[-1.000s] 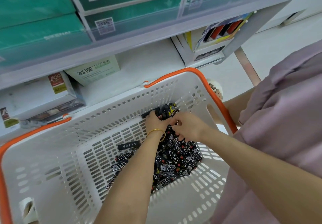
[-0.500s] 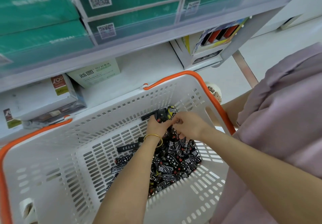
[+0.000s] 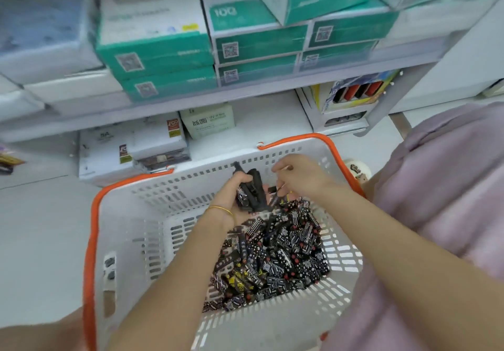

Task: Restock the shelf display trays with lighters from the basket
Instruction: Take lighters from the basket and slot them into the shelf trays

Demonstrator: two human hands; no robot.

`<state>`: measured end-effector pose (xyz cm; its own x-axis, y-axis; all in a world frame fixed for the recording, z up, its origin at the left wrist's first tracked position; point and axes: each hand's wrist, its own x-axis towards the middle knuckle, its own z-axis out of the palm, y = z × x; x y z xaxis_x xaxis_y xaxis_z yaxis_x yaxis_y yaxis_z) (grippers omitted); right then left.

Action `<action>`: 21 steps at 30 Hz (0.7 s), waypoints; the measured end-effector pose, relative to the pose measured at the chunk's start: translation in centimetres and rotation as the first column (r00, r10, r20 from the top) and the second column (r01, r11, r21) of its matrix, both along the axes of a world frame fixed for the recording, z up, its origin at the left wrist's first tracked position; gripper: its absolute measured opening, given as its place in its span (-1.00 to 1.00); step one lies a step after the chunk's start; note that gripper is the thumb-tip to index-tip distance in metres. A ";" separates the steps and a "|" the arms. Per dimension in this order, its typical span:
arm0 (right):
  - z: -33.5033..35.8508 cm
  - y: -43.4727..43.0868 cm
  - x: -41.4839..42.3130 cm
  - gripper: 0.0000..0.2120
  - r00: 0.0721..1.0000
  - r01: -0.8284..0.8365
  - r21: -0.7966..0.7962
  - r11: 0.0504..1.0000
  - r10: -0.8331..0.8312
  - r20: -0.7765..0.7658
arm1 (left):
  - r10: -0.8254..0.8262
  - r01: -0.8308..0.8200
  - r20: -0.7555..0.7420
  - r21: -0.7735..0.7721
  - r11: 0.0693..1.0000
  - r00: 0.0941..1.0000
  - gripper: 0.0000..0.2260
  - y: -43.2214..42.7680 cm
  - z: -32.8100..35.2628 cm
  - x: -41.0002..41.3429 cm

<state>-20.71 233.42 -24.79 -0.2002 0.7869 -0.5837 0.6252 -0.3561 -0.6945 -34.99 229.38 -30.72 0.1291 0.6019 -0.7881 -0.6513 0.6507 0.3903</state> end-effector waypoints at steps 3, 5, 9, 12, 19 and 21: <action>2.4 -0.1 -0.4 -0.80 0.996 -0.020 0.046 0.999 0.024 -0.080 | -0.048 0.052 -0.054 0.077 0.996 0.997 -0.78 0.2 4.2 -1.0; 4.4 -0.1 -0.8 -0.83 0.984 -0.030 0.050 0.998 0.038 -0.172 | -0.094 0.112 -0.146 0.117 0.987 0.985 -0.82 0.2 7.1 -1.7; 8.1 0.0 -2.1 -0.86 0.919 -0.139 0.018 0.990 0.135 -0.369 | -0.131 0.200 -0.318 0.192 0.961 0.939 -0.94 -0.7 13.4 -3.0; 10.3 -0.4 -3.2 -0.87 0.856 -0.217 0.057 0.975 0.218 -0.469 | -0.113 0.222 -0.399 0.240 0.945 0.910 -0.92 -1.8 16.4 -3.8; 11.0 -1.0 -4.0 -0.91 0.816 -0.216 0.142 0.966 0.258 -0.518 | -0.041 0.143 -0.350 0.272 0.952 0.936 -0.83 -3.5 17.3 -4.0; 10.9 -0.8 -3.9 -0.95 0.825 -0.190 0.155 0.969 0.244 -0.509 | -0.032 0.120 -0.319 0.261 0.958 0.947 -0.84 -3.1 17.0 -4.0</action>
<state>-24.58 232.61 -13.84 -0.6251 0.7324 -0.2699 0.2147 -0.1711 -0.9616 -39.02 226.24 -13.74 -0.0395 0.7975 -0.6020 -0.4225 0.5327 0.7333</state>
